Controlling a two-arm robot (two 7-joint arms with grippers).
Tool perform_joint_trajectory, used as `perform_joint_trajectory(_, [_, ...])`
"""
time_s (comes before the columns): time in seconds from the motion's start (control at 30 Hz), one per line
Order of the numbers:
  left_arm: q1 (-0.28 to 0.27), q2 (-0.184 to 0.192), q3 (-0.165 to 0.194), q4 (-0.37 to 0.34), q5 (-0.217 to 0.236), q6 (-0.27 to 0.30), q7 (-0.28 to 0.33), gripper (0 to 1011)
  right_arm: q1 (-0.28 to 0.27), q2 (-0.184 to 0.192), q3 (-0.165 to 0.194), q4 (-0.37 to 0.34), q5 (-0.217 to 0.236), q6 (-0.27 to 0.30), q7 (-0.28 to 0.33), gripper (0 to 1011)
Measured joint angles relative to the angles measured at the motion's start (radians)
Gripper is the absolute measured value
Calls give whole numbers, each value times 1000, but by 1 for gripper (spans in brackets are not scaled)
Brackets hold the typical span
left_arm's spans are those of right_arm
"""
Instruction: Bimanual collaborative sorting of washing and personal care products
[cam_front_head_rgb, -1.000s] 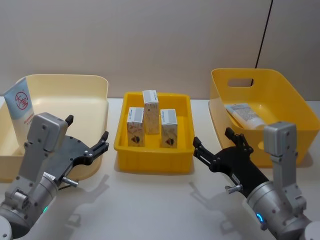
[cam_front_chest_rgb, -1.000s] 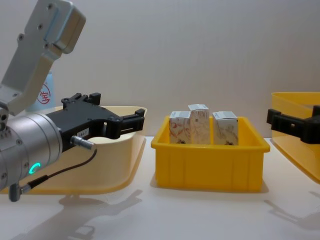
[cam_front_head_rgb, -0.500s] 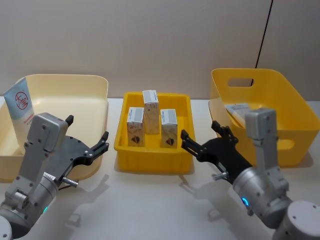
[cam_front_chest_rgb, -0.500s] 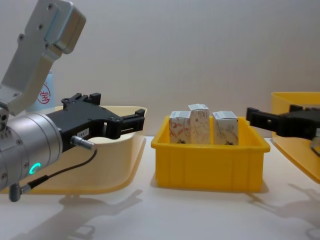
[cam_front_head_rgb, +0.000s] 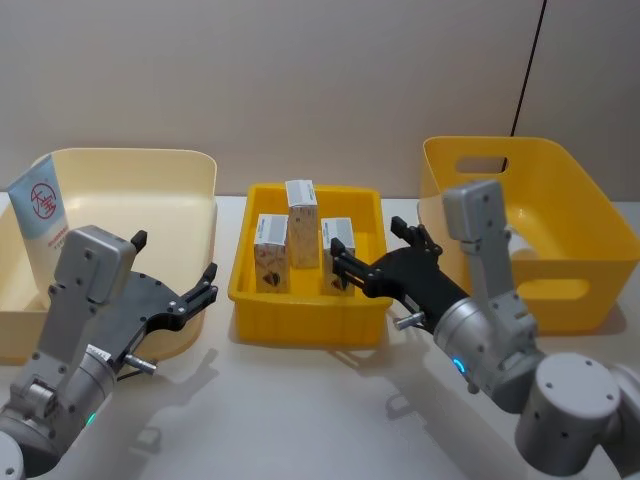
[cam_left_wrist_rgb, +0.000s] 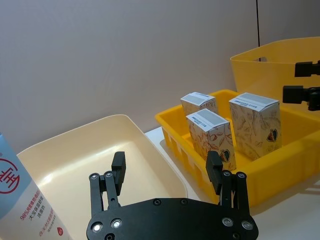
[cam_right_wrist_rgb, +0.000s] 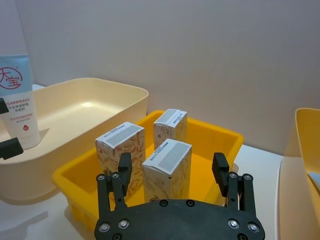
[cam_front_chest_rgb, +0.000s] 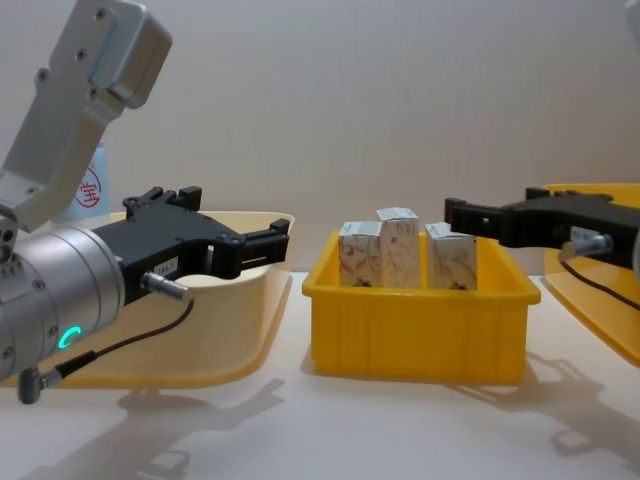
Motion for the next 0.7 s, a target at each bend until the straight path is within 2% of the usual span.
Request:
perform_joint_trajectory(0.47, [0,0,0,0,0,0,0,1003,83,-33,-40,60,-70,83,-32,1001])
perform_joint_trajectory(0.7, [0,0,0,0,0,0,0,1003,106,-50,-49,88,-89,107,-46,1001])
